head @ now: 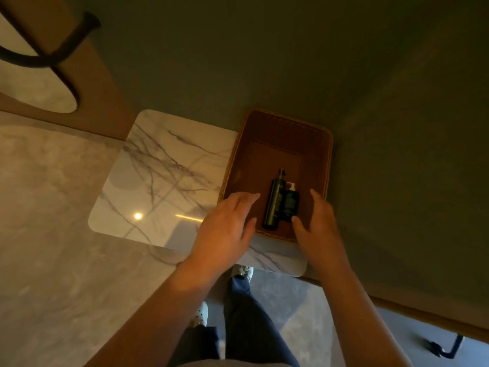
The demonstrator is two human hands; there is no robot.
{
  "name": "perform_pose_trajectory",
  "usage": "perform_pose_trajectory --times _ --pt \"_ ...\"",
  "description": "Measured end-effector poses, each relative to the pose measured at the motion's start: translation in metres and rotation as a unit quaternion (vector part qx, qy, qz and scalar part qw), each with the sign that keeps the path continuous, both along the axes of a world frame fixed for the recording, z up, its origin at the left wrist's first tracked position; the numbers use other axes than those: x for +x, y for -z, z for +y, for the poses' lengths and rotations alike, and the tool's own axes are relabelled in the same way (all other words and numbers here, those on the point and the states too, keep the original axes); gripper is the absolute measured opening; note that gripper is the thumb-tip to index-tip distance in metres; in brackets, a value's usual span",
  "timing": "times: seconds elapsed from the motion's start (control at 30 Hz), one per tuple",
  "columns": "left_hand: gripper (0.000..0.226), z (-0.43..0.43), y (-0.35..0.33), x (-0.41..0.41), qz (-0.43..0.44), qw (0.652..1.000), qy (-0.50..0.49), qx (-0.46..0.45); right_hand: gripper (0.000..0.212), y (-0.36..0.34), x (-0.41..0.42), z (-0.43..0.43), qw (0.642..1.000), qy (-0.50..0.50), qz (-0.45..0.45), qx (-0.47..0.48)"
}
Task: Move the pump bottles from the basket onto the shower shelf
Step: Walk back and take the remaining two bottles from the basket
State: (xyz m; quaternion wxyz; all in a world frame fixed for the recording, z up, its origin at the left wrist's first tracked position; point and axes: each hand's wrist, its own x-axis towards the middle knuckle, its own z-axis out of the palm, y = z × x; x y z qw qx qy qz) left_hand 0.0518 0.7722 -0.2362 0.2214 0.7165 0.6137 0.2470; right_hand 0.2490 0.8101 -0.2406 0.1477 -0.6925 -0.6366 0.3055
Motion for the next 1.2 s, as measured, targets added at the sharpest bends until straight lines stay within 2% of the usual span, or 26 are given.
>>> perform_pose_trajectory --times 0.17,0.4,0.6,0.8,1.07,1.2 --pt "0.058 0.051 0.04 0.024 -0.019 0.998 -0.04 -0.042 0.076 0.048 0.017 0.072 0.999 0.005 -0.014 -0.034" --pt "0.062 0.1 0.114 0.05 -0.016 0.994 -0.027 -0.104 0.078 0.115 0.032 0.13 0.995 0.014 -0.048 -0.087" --pt "0.059 0.118 0.186 0.069 -0.031 0.988 0.005 -0.154 0.079 0.174 0.034 0.139 0.992 0.035 -0.042 -0.111" --pt "0.062 0.134 0.249 0.083 -0.049 0.977 0.001 -0.209 0.066 0.233 0.042 0.147 0.983 0.065 -0.008 -0.172" --pt "0.067 0.158 0.31 0.101 -0.095 0.959 0.017 -0.265 0.063 0.293 0.048 0.151 0.973 0.12 0.038 -0.192" --pt "0.071 0.164 0.33 0.114 -0.093 0.957 0.028 -0.275 0.064 0.308 0.053 0.15 0.973 0.132 0.029 -0.189"
